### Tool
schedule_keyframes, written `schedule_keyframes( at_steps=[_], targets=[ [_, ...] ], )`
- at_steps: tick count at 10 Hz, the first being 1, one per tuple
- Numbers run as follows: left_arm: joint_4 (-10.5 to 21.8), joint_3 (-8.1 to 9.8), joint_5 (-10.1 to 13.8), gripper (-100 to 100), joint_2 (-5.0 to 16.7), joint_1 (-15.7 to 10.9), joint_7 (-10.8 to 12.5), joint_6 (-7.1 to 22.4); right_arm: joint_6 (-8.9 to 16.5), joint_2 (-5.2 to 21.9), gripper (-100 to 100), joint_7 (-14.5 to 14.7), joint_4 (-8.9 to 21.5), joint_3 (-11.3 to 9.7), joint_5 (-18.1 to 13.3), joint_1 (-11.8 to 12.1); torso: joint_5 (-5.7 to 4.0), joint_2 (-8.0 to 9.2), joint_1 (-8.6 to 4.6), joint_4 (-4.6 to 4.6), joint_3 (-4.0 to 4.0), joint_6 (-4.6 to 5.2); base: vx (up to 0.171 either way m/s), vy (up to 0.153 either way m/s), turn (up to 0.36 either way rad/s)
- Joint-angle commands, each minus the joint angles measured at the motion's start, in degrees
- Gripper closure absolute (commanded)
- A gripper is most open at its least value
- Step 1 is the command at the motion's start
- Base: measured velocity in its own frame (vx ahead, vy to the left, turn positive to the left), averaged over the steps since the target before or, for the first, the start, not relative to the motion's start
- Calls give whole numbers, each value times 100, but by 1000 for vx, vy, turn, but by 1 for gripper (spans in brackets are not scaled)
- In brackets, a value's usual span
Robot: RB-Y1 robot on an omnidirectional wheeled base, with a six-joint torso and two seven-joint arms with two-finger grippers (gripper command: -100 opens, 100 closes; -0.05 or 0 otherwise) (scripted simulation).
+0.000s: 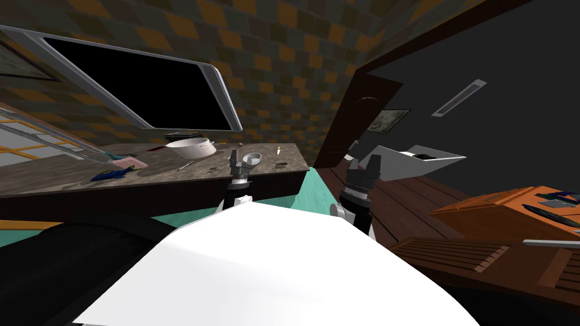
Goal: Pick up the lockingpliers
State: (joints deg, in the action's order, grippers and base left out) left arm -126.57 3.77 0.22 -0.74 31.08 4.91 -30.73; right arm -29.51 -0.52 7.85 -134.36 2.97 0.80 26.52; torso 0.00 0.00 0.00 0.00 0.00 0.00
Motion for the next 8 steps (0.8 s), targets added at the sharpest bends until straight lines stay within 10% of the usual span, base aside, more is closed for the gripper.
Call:
schedule_keyframes(
  at_steps=[1,8],
  targets=[
    [8,18,24,-100,211,-9,12,91,0,0,0,0,0,0,0,0,0,0,0,0,0,0,7,-8,-14],
    [52,198,268,-100,968,-97,139,1011,0,0,0,0,0,0,0,0,-2,-12,-8,-3,-7,0,27,-26,-31]
  ],
)
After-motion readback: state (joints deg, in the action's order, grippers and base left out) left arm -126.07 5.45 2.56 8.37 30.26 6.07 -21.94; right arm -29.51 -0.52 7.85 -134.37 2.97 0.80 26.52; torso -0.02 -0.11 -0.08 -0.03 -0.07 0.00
